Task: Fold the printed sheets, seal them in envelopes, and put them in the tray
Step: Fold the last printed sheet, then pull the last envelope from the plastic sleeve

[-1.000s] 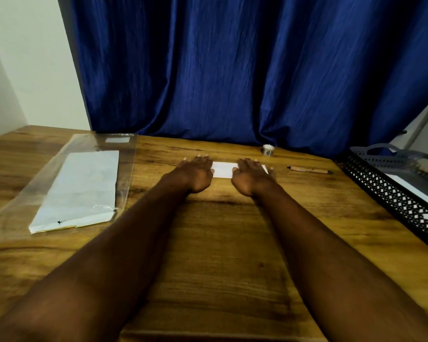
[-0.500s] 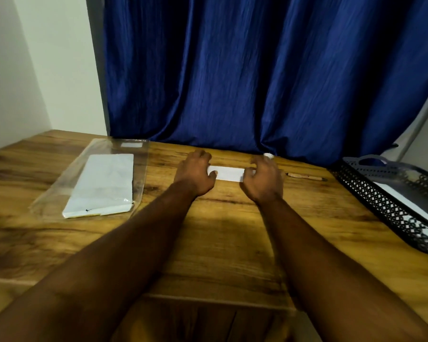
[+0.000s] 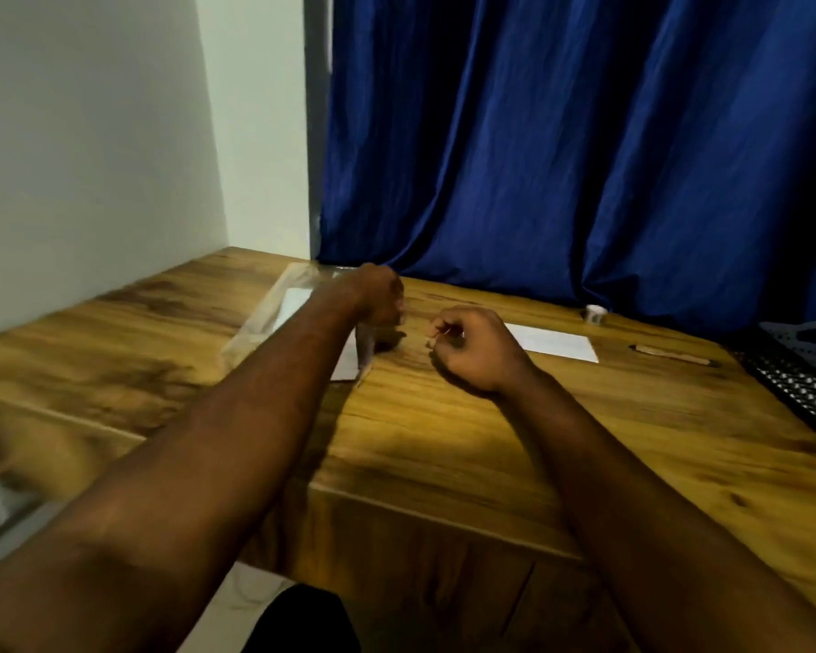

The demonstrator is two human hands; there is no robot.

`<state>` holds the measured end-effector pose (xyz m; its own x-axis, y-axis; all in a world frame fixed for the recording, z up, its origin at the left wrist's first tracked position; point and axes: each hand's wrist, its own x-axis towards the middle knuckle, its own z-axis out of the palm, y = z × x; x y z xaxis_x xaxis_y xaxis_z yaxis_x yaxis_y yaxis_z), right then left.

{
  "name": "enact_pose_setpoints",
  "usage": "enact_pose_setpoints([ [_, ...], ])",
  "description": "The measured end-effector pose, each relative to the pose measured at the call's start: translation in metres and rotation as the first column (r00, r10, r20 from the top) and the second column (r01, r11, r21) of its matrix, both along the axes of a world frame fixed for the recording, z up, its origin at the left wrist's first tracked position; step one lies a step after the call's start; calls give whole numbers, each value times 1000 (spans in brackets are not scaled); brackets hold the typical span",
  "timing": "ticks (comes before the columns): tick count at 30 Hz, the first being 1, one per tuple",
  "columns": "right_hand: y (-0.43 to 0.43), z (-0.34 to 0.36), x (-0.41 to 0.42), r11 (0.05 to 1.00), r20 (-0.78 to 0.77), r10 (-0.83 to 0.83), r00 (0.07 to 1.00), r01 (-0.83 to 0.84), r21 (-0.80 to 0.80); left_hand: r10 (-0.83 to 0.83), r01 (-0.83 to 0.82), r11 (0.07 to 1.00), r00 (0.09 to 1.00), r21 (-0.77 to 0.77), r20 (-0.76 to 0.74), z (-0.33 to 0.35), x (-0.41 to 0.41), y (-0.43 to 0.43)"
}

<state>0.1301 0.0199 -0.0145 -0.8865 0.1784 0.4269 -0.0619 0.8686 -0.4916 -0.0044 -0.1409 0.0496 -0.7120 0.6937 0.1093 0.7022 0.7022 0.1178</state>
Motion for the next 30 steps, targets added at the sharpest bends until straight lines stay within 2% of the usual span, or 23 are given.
enact_pose_setpoints([
  [3, -27, -1, -6, 994, 66, 98, 993, -100, 40, 76, -77, 997, 997, 18, 16, 1, -18, -40],
  [5, -46, 0, -8, 982, 109, 180, 978, -185, 37, 103, -98, 993, 992, -72, 73, 0, -27, -64],
  [8, -69, 0, -10, 965, 136, 245, 960, -255, 59, 136, -100, 982, 962, -158, 237, -6, -34, -89],
  [12, -92, -3, -16, 955, 69, 266, 962, -273, 117, 125, -72, 988, 891, -135, 436, -10, -30, -105],
  [15, -95, -4, -20, 943, 109, 288, 951, -302, 142, 99, -5, 985, 838, -173, 536, -8, -25, -111],
  [20, -95, -13, -23, 946, 119, 279, 953, -294, 138, 70, -12, 993, 850, -114, 522, -12, -31, -115],
  [25, -102, -11, -21, 934, 96, 268, 959, -283, 218, 53, -16, 997, 845, -73, 531, -16, -36, -120],
  [30, -111, -10, -23, 921, 12, 232, 973, -224, 320, 28, -49, 998, 904, 39, 427, -25, -43, -123],
])
